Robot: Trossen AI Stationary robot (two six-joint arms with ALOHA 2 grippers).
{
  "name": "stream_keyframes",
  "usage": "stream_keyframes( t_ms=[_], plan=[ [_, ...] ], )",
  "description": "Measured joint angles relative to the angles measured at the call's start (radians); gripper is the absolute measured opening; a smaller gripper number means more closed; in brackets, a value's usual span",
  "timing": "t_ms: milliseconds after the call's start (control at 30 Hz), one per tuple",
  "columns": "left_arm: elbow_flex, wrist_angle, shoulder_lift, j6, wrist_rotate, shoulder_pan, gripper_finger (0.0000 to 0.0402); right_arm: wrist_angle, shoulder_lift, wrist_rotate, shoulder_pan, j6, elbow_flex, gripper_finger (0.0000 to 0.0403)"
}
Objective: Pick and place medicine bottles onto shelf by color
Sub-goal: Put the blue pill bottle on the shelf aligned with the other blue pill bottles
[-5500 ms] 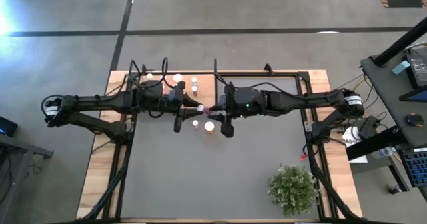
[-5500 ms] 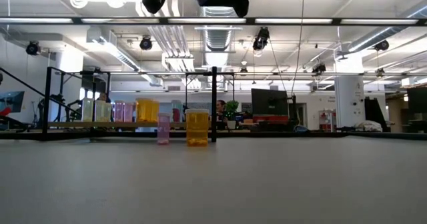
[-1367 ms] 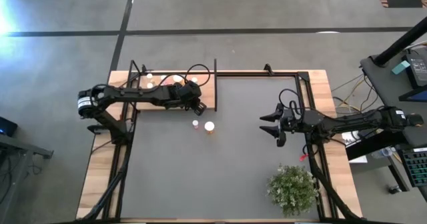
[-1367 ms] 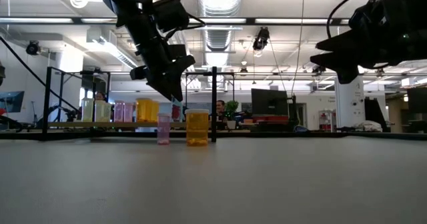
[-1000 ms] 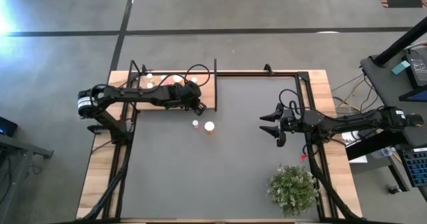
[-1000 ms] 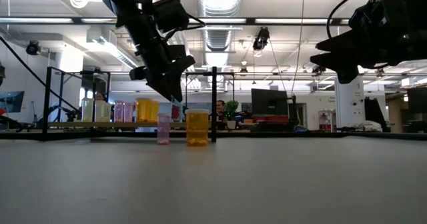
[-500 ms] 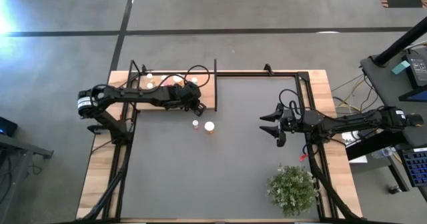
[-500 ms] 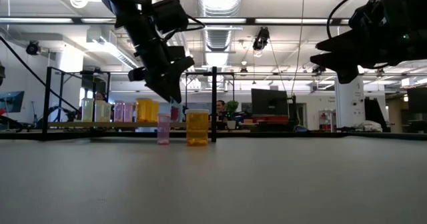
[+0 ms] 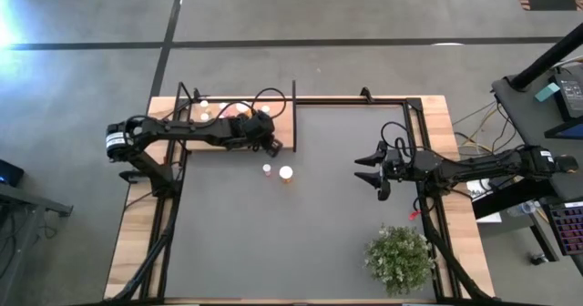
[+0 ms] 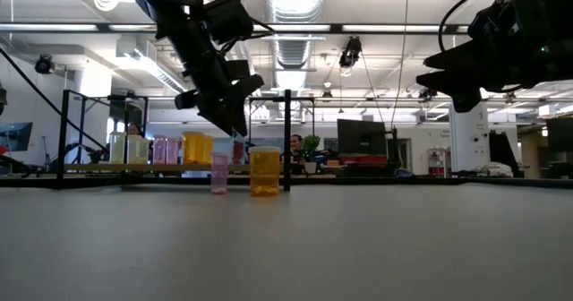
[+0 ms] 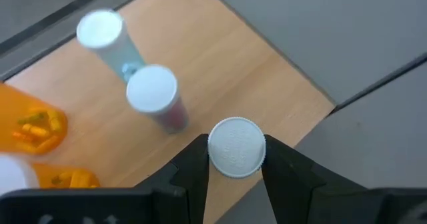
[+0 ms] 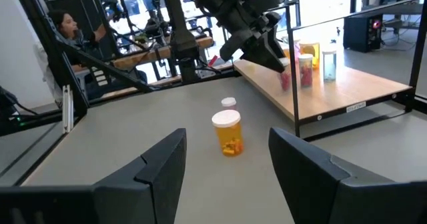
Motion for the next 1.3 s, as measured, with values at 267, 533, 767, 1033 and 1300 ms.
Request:
stream_keyframes(
  t_ms=[267,533,767,1033,1300],
  plan=[
    [0.0,0.023,0.0,0.0,0.001,-0.002,0.0106,0.0,0.0,0.0,0.0,0.0,0.0,0.0203],
    [0.001,-0.017,0.0,-0.007,0.02,-0.004,0.0106,0.0,0.0,0.0,0.0,0.0,0.0,0.0203],
    [0.0,-0.021,0.0,-0.051,0.022,-0.004,0.0114,0.0,0.0,0.0,0.0,0.0,0.0,0.0203],
    [-0.001,-0.028,0.0,-0.052,0.001,-0.003,0.012,0.0,0.0,0.0,0.0,0.0,0.0,0.0203],
    [-0.001,-0.029,0.0,-0.052,-0.013,-0.003,0.0145,0.0,0.0,0.0,0.0,0.0,0.0,0.0203]
  ],
)
